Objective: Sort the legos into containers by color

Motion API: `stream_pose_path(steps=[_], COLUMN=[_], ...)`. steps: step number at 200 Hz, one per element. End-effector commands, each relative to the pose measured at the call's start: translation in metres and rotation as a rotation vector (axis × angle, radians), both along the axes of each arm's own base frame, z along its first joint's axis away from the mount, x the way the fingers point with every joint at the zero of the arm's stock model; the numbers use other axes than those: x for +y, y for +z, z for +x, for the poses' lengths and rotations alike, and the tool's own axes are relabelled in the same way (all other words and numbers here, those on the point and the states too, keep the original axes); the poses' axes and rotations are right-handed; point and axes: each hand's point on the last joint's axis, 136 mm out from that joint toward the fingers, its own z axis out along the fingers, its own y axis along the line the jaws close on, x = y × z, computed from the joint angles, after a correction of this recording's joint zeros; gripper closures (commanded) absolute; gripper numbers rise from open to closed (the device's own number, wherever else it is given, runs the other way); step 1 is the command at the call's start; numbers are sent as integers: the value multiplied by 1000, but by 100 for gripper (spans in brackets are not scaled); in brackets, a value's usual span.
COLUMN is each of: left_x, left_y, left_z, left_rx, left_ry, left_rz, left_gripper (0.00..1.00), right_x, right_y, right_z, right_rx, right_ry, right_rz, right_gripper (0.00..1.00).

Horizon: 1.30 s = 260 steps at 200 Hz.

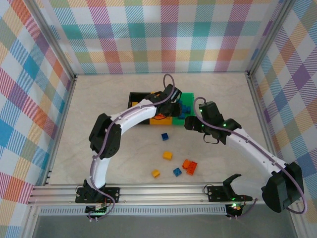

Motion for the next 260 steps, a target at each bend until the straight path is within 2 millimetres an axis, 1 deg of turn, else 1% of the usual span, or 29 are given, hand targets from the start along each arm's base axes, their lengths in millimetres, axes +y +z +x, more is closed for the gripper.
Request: stream_pose_path(steps=[1, 12, 14, 19, 31, 44, 52, 69, 84, 100, 116, 130, 137, 138, 142, 145, 146, 148, 156, 174, 187, 210, 228, 245, 260], left_x=[-6, -10, -10, -12, -15, -17, -18, -18, -16, -12, -6, 3, 7, 8, 12, 14, 16, 18, 26, 44, 58, 84, 97, 104, 110], left_y=[8, 7, 9, 7, 6, 5, 7, 13, 23, 38, 51, 52, 56, 53, 53, 52, 46, 44, 41, 33, 28, 19, 16, 12, 11], left_z=[11, 16, 18, 19, 22, 22, 22, 20, 17, 10, -1, -16, -25, -26, -32, -36, -38, -41, -52, -78, -95, -115, -126, -134, -136], left_rx=[-13, -12, -15, -11, -8, -2, -1, -2, -15, -31, -44, -34, -36, -30, -27, -25, -14, -11, -4, 13, 21, 17, 16, 24, 23], left_ry=[-10, -5, -2, -1, 2, 5, 6, 10, 14, 19, 21, 22, 20, 20, 21, 21, 23, 23, 27, 28, 40, 72, 89, 92, 102], left_rz=[15, 16, 12, 14, 11, 2, -6, -25, -49, -89, -134, -159, -177, -173, -178, -181, -173, -171, -174, -171, -168, -161, -161, -162, -154], left_gripper=[79, 78, 78, 75, 67, 55, 49, 39, 32, 23, 15, 10, 8, 8, 7, 6, 6, 5, 0, 0, 0, 0, 0, 0, 0], right_x=[-7, -7, -7, -7, -7, -6, -6, -6, -6, -3, 1, 6, 7, 7, 7, 9, 9, 10, 14, 20, 19, 17, 12, 9, 7], right_y=[2, 2, 2, 2, 2, 1, -1, -2, -1, -2, -5, -12, -17, -18, -22, -24, -25, -27, -36, -59, -76, -96, -101, -98, -97], right_z=[-5, -6, -6, -7, -8, -9, -10, -11, -12, -15, -20, -26, -31, -32, -35, -38, -38, -41, -51, -80, -104, -149, -178, -192, -203], right_rx=[-2, -2, -1, 1, 3, 10, 15, 19, 23, 34, 61, 101, 132, 136, 154, 167, 173, 187, 237, 362, 448, 594, 687, 722, 761], right_ry=[-20, -20, -21, -20, -17, -13, -12, -12, -6, 9, 38, 69, 79, 82, 85, 93, 94, 97, 114, 147, 170, 215, 245, 260, 259], right_rz=[9, 14, 13, 15, 20, 24, 22, 24, 28, 33, 45, 56, 57, 56, 54, 59, 60, 62, 71, 57, 13, -44, -97, -127, -142], right_gripper=[18, 17, 17, 16, 16, 14, 14, 14, 14, 15, 16, 20, 20, 20, 20, 20, 20, 20, 20, 22, 24, 27, 25, 21, 19])
